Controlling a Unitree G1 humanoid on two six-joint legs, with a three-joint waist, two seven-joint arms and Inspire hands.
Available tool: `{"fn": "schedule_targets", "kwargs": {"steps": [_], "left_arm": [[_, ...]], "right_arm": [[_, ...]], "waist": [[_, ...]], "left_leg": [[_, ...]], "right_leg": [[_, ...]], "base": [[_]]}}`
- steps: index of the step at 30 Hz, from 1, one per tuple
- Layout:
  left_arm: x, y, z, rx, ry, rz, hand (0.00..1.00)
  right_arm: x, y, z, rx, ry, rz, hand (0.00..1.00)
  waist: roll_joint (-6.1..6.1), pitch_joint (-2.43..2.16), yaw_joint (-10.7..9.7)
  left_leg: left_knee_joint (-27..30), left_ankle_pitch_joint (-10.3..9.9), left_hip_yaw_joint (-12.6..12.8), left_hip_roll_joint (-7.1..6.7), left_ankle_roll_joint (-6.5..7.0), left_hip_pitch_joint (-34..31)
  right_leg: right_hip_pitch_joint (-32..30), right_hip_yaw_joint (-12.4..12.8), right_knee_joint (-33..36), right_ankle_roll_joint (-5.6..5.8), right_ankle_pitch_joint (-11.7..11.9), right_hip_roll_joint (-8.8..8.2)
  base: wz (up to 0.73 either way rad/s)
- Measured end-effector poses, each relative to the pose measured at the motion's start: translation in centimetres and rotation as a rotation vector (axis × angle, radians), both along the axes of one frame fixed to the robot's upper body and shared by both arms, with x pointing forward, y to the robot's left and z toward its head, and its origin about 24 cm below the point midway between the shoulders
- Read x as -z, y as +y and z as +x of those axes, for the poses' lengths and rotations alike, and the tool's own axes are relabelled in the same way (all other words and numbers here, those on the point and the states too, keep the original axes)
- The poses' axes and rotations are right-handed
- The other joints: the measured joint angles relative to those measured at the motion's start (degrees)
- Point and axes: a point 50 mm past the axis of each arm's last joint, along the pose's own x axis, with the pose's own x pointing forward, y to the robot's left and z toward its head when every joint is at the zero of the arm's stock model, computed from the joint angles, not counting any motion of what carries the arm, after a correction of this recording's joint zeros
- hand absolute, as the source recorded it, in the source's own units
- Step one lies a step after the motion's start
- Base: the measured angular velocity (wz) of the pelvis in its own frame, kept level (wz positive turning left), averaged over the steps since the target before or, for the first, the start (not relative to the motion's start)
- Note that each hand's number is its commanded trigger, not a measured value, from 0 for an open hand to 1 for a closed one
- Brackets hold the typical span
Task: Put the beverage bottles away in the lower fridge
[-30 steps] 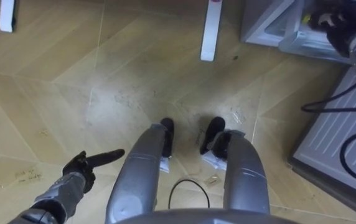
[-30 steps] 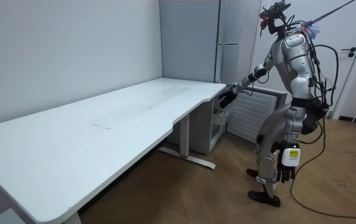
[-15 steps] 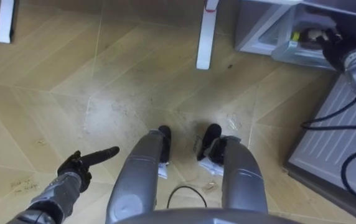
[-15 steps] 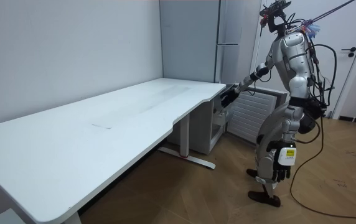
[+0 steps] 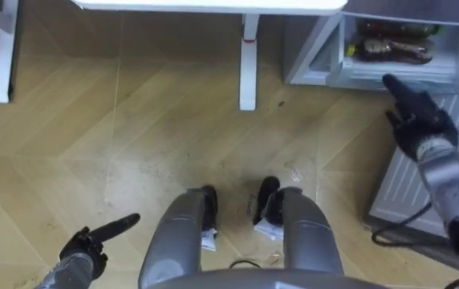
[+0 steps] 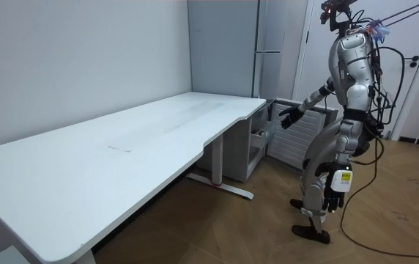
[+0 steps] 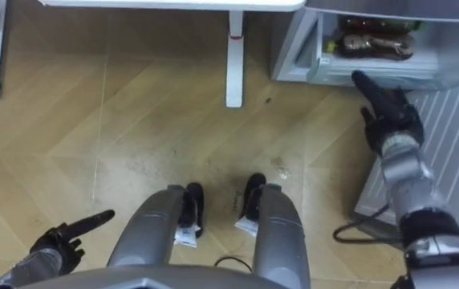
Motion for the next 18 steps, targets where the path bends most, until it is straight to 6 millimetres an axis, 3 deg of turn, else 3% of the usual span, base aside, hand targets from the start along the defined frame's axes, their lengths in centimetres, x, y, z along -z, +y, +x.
{"fn": "schedule_targets", "kwargs": {"steps": [5,9,13,18], "left_arm": [[0.2,-0.8,0.0,0.002,-0.01,-0.026,0.0],[0.3,-1.1,0.1,-0.003,-0.022,-0.022,0.0],[0.2,-1.1,0.3,-0.023,-0.027,-0.009,0.0],[-0.1,-1.3,2.2,-0.032,-0.074,-0.014,0.0]], "right_arm": [[1.7,1.4,-1.2,0.013,0.044,0.045,0.0],[2.2,1.4,-1.6,0.026,0.059,0.047,0.0],[2.4,1.5,-1.7,0.036,0.07,0.051,0.0],[2.0,1.5,-0.2,0.088,0.058,0.089,0.0]], "waist": [[0.06,0.08,-0.43],[1.03,0.83,-1.05],[1.1,0.87,-1.03],[1.06,0.89,-0.98]], "left_leg": [[-1.2,0.58,-0.17,0.13,-0.43,0.26],[-1.63,0.57,-0.62,0.14,-0.52,-0.05],[-2.07,0.73,-0.5,0.11,-0.25,-0.38],[-0.62,0.5,-0.5,0.11,-0.08,-3.96]], "right_leg": [[0.38,-0.04,-1.38,-0.81,0.76,0.75],[0.31,0.0,-2.05,-0.75,0.71,1.11],[-0.32,0.14,-2.11,-0.73,0.74,1.07],[-3.73,0.11,-0.94,-0.77,0.69,0.93]], "base": [[0.01],[0.04],[-0.03],[0.0]]}}
